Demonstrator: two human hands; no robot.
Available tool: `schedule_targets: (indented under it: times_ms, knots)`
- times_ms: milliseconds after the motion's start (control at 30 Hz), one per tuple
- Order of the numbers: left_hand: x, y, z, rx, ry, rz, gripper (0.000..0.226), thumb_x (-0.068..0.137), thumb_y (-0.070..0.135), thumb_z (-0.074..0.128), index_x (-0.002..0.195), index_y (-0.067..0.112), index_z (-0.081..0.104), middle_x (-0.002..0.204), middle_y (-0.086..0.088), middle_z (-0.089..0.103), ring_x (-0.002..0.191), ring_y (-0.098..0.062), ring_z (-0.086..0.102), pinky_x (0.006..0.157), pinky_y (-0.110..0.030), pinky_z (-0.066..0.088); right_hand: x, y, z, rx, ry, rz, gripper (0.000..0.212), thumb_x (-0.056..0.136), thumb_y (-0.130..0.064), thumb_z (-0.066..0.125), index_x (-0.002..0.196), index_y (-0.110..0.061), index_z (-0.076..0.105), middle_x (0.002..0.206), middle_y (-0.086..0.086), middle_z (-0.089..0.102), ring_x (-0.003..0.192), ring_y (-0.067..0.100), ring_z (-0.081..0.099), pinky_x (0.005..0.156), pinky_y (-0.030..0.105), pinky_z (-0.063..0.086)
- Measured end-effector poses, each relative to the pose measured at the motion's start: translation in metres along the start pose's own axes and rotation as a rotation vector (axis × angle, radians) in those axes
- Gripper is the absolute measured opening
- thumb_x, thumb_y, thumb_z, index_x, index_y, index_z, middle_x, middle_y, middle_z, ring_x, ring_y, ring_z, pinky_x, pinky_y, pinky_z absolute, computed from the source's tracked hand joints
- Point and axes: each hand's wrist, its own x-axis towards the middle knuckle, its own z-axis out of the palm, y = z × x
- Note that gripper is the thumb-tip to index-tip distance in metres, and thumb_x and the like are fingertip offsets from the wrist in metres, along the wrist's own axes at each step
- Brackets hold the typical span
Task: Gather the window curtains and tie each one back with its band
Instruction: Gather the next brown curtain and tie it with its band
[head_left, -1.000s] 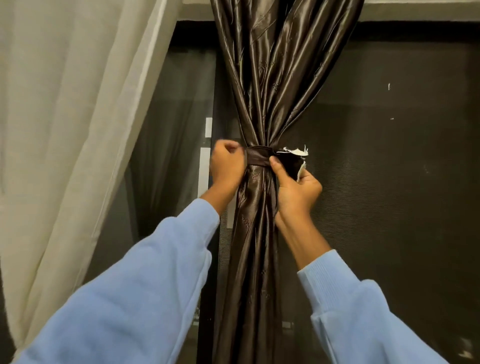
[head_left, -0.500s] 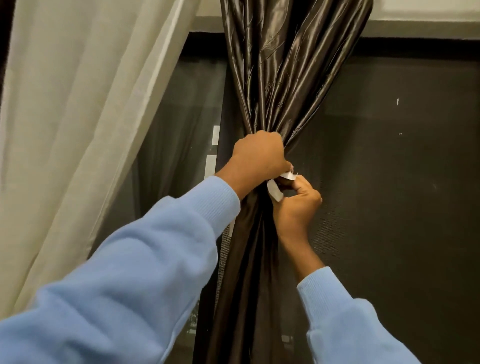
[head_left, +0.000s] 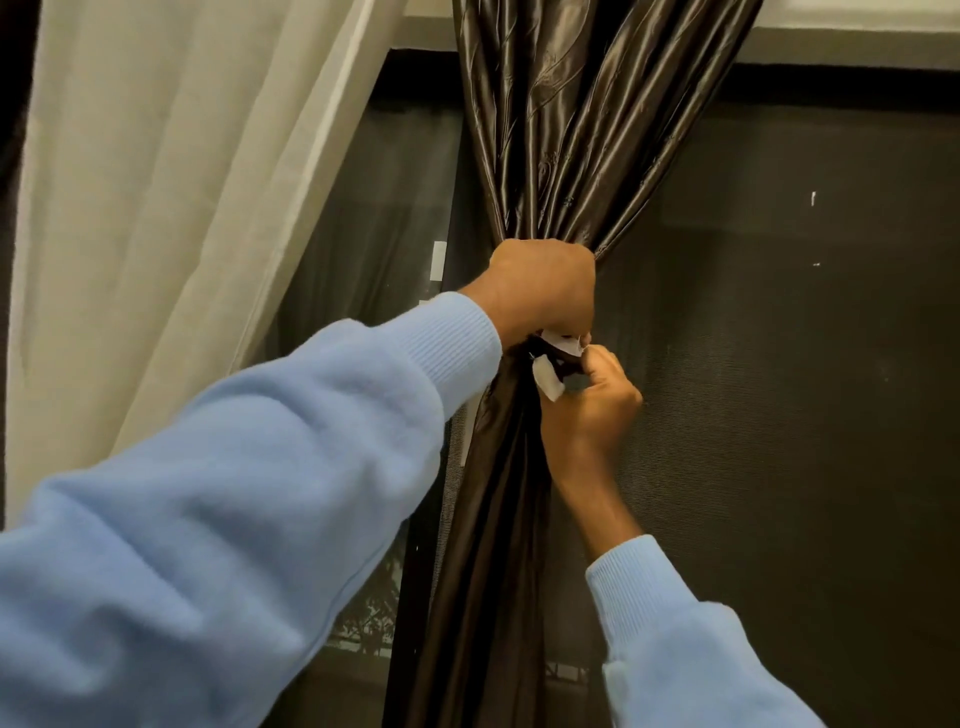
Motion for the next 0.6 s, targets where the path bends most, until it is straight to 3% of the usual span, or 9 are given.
schedule_targets:
  times_ms: [67, 133, 233, 300, 400, 467, 600]
  knots:
    - [0.002, -0.003, 0.001, -0.187, -0.085, -0.041, 0.026, 0.085, 0.017, 0.067, 0.070, 0.014, 0.046, 0.067, -0.002, 0.059, 0.050, -0.011, 0.062, 0.044, -0.022, 0.047, -0.001, 0.000, -0.001, 0.003, 0.017, -0.010, 0.008, 0.080, -0.005, 0.077, 0.087, -0.007, 0.073, 0.084, 0.000, 0.067, 0.079, 0.019, 0.063, 0.065, 0.027, 0.052]
    - [0.004, -0.007, 0.005, -0.315, -0.092, -0.057, 0.026, 0.083, 0.012, 0.068, 0.068, 0.015, 0.047, 0.068, -0.004, 0.060, 0.054, -0.011, 0.063, 0.042, -0.019, 0.045, -0.003, 0.002, -0.001, 0.026, 0.036, -0.002, 0.016, 0.081, 0.001, 0.074, 0.095, -0.007, 0.074, 0.089, 0.001, 0.068, 0.084, 0.017, 0.065, 0.071, 0.022, 0.052]
    - [0.003, -0.016, 0.015, -0.462, -0.034, -0.104, 0.019, 0.082, 0.015, 0.070, 0.073, 0.016, 0.053, 0.076, -0.003, 0.059, 0.071, -0.014, 0.062, 0.050, -0.021, 0.045, -0.007, 0.008, 0.004, -0.009, 0.025, 0.012, 0.025, 0.084, 0.007, 0.069, 0.104, -0.006, 0.073, 0.105, 0.005, 0.068, 0.098, 0.015, 0.064, 0.083, 0.031, 0.056]
    - [0.002, -0.024, 0.017, -0.631, -0.034, -0.149, 0.011, 0.083, 0.014, 0.071, 0.085, 0.008, 0.062, 0.083, -0.007, 0.066, 0.077, -0.018, 0.067, 0.061, -0.027, 0.055, -0.012, 0.011, 0.007, -0.042, -0.006, -0.069, 0.022, 0.084, 0.004, 0.071, 0.105, -0.005, 0.073, 0.117, 0.005, 0.060, 0.105, 0.012, 0.058, 0.089, 0.030, 0.054]
    - [0.002, -0.038, 0.008, -0.888, -0.105, -0.218, 0.016, 0.085, 0.010, 0.069, 0.096, -0.001, 0.068, 0.083, -0.013, 0.072, 0.069, -0.016, 0.071, 0.060, -0.022, 0.057, -0.021, 0.019, 0.010, -0.197, -0.100, -0.277, 0.020, 0.080, -0.004, 0.076, 0.099, -0.006, 0.075, 0.121, 0.006, 0.055, 0.107, 0.017, 0.053, 0.089, 0.033, 0.046]
    - [0.002, -0.045, 0.002, -0.880, -0.137, -0.229, 0.013, 0.084, 0.009, 0.070, 0.094, 0.001, 0.069, 0.082, -0.011, 0.072, 0.062, -0.011, 0.068, 0.053, -0.017, 0.052, -0.020, 0.026, 0.010, -0.330, -0.133, -0.334, 0.022, 0.075, -0.003, 0.079, 0.097, -0.008, 0.076, 0.117, 0.007, 0.061, 0.107, 0.021, 0.056, 0.089, 0.040, 0.045]
    - [0.002, -0.054, -0.002, -0.815, -0.204, -0.227, 0.006, 0.084, 0.005, 0.067, 0.090, 0.005, 0.070, 0.086, -0.010, 0.070, 0.067, -0.012, 0.063, 0.062, -0.021, 0.050, -0.008, 0.038, 0.004, -0.425, -0.155, -0.341, 0.025, 0.071, 0.004, 0.080, 0.093, -0.008, 0.077, 0.104, 0.003, 0.070, 0.104, 0.025, 0.062, 0.087, 0.040, 0.044]
